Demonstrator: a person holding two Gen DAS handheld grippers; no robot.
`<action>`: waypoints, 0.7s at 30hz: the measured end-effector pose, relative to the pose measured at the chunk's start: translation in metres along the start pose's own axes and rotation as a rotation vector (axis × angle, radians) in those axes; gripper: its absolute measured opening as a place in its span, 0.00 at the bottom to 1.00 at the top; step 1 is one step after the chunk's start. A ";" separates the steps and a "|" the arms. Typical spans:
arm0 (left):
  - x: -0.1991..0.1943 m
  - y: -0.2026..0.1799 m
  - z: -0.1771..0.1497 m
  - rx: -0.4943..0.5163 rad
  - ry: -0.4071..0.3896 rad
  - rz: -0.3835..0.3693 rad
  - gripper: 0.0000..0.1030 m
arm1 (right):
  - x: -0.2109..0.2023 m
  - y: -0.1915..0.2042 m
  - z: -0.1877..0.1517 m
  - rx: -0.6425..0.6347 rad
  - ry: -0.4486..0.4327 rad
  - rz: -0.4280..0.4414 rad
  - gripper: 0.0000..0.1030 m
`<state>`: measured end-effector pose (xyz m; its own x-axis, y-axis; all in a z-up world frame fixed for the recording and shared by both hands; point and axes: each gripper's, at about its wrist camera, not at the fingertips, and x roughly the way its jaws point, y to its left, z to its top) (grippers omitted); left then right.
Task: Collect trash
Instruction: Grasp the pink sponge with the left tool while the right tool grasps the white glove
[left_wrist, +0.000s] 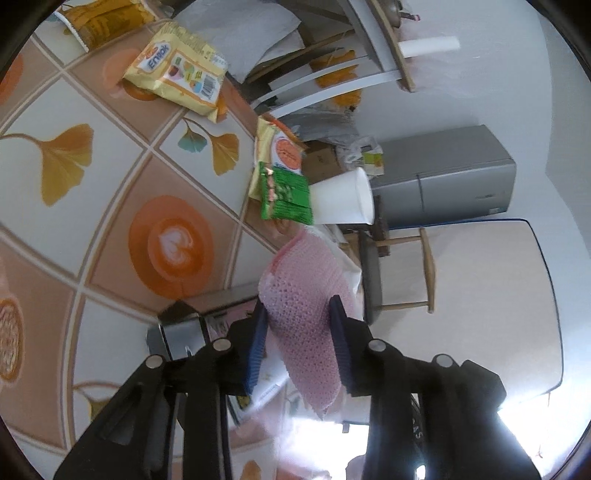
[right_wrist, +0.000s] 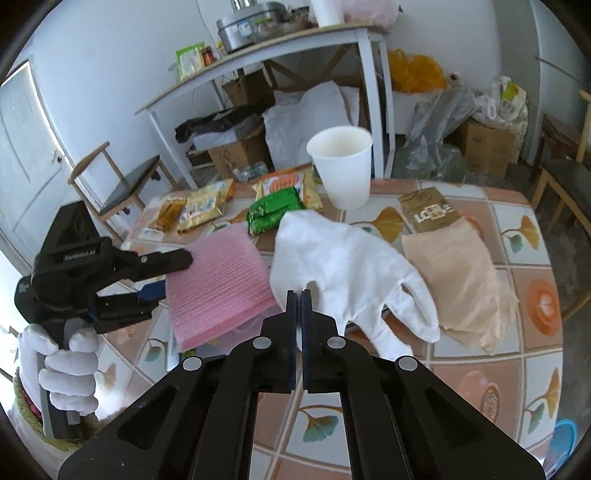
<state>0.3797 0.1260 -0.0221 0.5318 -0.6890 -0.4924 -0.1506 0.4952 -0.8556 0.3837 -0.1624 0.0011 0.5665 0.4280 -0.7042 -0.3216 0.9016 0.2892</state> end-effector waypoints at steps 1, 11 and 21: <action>-0.004 -0.001 -0.003 0.004 -0.003 -0.009 0.30 | -0.003 0.000 0.000 0.003 -0.005 0.003 0.01; -0.046 -0.015 -0.027 0.053 -0.049 -0.082 0.30 | -0.051 -0.003 0.002 0.032 -0.091 0.020 0.00; -0.080 -0.047 -0.072 0.189 -0.033 -0.114 0.30 | -0.115 -0.008 -0.006 0.074 -0.191 0.058 0.00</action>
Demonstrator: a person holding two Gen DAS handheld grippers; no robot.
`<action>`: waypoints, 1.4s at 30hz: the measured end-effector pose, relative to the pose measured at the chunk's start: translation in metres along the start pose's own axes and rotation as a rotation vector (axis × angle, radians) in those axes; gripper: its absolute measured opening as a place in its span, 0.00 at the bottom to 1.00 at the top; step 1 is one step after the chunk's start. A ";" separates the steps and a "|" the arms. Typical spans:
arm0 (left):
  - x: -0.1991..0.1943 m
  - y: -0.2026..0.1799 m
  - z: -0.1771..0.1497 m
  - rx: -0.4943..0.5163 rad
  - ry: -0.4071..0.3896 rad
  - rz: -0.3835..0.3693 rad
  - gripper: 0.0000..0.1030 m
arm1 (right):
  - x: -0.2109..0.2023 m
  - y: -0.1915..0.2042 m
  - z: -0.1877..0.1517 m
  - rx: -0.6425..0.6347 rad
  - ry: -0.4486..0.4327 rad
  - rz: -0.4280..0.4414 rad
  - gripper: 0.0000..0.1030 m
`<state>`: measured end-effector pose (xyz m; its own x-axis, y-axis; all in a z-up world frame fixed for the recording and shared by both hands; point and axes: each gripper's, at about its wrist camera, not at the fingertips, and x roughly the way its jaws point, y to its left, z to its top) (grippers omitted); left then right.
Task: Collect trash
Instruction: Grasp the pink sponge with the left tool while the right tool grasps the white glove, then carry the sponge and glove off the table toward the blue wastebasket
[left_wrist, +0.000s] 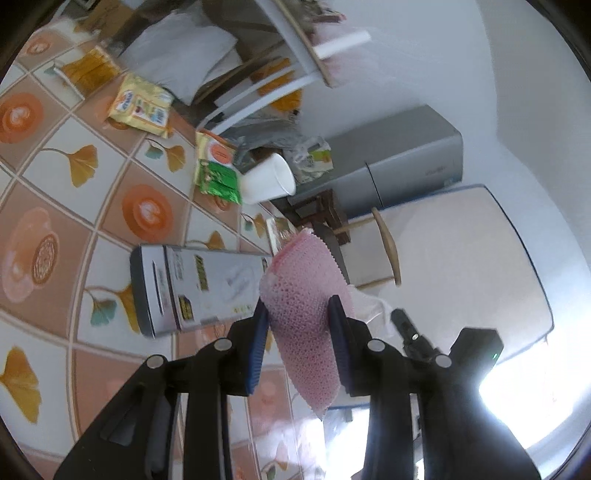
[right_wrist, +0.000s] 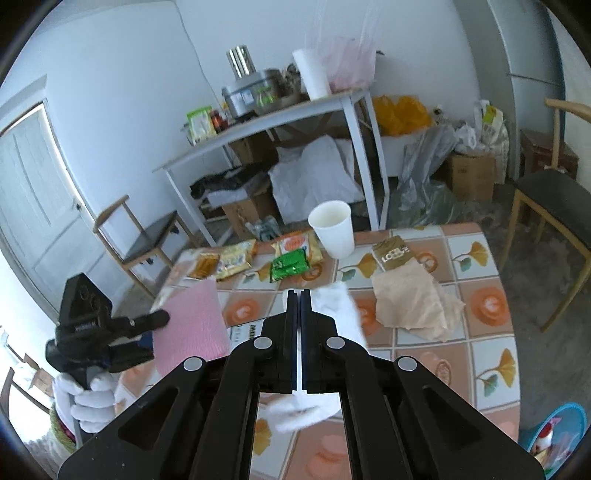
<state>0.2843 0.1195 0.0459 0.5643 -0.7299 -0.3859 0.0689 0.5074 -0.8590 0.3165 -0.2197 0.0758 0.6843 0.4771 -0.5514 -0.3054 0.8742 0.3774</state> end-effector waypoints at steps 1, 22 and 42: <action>-0.002 -0.005 -0.006 0.017 0.007 0.000 0.30 | -0.009 0.000 -0.002 0.004 -0.007 0.008 0.00; 0.032 -0.086 -0.166 0.428 0.169 0.185 0.30 | -0.136 -0.049 -0.101 0.205 -0.073 -0.107 0.00; 0.066 -0.176 -0.227 0.914 0.014 0.407 0.30 | -0.203 -0.101 -0.137 0.351 -0.195 -0.182 0.00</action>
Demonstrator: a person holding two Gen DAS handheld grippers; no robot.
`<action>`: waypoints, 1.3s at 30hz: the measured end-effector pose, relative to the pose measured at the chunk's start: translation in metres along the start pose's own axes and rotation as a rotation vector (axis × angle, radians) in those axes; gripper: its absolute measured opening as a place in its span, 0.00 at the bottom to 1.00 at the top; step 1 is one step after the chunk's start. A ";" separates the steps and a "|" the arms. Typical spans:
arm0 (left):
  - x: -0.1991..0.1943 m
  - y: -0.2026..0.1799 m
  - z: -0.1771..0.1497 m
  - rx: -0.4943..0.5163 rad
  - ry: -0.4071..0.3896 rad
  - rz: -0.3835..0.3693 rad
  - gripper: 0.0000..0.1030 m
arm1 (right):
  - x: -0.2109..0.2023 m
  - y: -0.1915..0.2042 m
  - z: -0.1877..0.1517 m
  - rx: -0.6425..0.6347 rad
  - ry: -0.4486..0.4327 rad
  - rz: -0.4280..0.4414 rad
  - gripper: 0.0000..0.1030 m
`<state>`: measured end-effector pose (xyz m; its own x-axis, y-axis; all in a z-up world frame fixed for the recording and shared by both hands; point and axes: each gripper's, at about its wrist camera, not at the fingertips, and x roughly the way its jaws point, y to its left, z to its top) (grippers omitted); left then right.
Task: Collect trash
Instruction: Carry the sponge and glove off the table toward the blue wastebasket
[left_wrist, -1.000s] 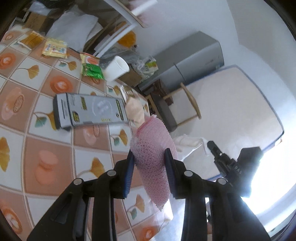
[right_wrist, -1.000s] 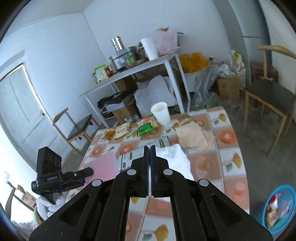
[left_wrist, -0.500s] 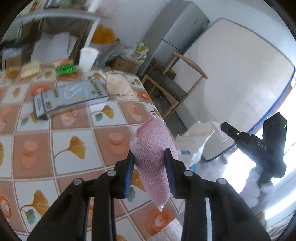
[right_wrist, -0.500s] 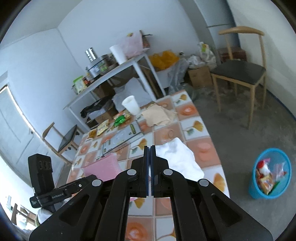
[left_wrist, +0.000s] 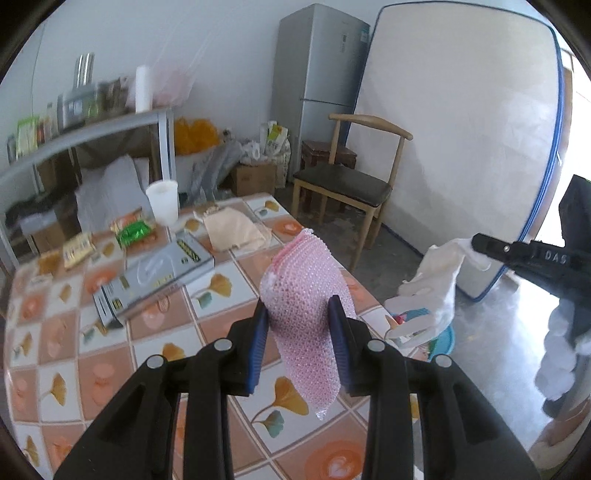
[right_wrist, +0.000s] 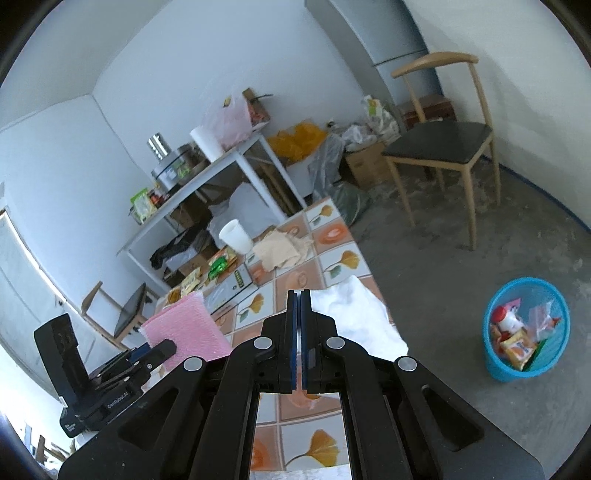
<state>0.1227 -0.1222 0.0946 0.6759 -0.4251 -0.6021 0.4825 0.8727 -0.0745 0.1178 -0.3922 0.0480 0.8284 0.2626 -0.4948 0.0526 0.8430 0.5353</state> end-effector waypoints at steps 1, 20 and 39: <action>0.000 -0.004 0.001 0.015 -0.005 0.008 0.30 | -0.004 -0.003 0.001 0.002 -0.009 -0.005 0.00; 0.029 -0.086 0.020 0.177 -0.014 -0.032 0.30 | -0.055 -0.077 0.008 0.094 -0.101 -0.105 0.00; 0.133 -0.193 0.047 0.274 0.135 -0.278 0.30 | -0.077 -0.177 -0.001 0.266 -0.134 -0.267 0.00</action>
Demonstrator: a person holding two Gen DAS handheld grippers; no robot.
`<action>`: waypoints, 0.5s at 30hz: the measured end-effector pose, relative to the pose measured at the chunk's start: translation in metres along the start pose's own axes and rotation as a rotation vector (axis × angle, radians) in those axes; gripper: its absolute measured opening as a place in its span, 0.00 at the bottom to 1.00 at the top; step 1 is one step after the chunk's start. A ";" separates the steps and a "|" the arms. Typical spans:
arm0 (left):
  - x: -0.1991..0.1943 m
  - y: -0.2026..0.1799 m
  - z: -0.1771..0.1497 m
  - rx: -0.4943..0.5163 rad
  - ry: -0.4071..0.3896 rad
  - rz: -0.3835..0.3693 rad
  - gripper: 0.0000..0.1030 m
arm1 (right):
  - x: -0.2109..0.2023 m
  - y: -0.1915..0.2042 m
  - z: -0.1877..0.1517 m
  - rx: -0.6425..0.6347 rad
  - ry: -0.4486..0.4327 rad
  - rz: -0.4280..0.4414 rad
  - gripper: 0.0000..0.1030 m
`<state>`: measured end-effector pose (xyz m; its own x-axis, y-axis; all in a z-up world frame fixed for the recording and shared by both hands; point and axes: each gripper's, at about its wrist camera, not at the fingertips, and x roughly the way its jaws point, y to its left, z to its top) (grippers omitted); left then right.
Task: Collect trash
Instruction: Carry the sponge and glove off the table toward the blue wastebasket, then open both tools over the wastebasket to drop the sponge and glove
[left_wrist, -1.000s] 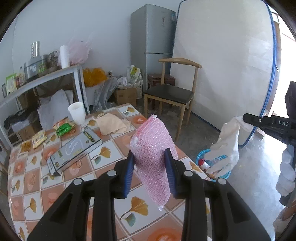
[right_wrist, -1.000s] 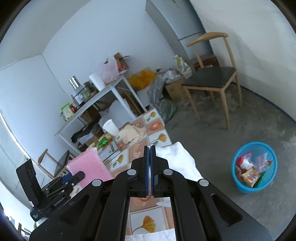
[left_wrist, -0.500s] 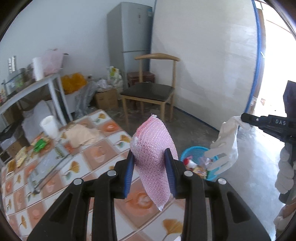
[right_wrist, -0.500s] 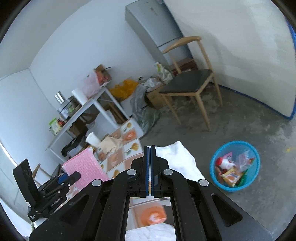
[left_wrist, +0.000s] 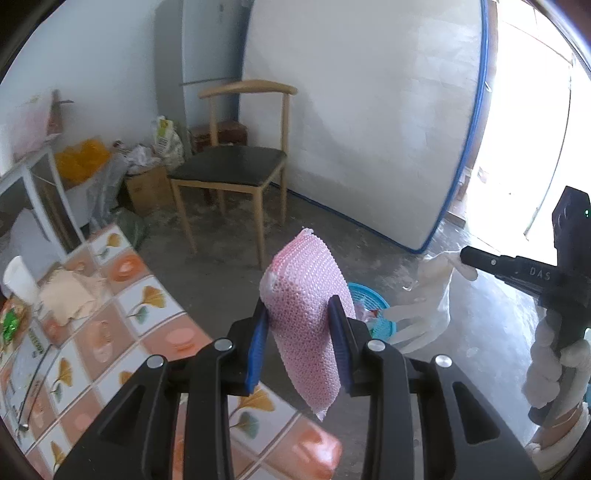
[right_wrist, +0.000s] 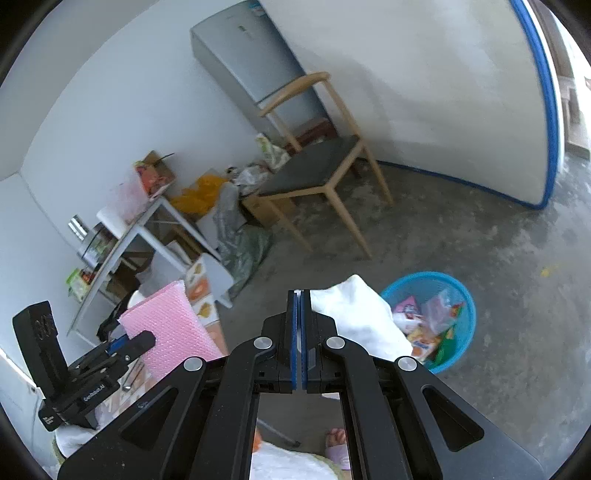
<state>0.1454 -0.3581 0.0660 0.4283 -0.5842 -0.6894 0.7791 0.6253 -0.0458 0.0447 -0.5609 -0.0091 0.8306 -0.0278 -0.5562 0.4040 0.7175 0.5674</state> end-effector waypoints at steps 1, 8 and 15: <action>0.005 -0.002 0.001 0.000 0.007 -0.007 0.30 | 0.001 -0.003 0.000 0.006 0.001 -0.006 0.00; 0.050 -0.018 0.011 -0.004 0.099 -0.076 0.30 | 0.013 -0.036 -0.003 0.066 0.017 -0.048 0.00; 0.105 -0.049 0.023 0.037 0.190 -0.130 0.30 | 0.042 -0.067 0.004 0.118 0.054 -0.071 0.00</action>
<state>0.1631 -0.4620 0.0127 0.2319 -0.5488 -0.8032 0.8397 0.5298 -0.1195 0.0538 -0.6132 -0.0681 0.7778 -0.0357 -0.6275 0.5059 0.6280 0.5913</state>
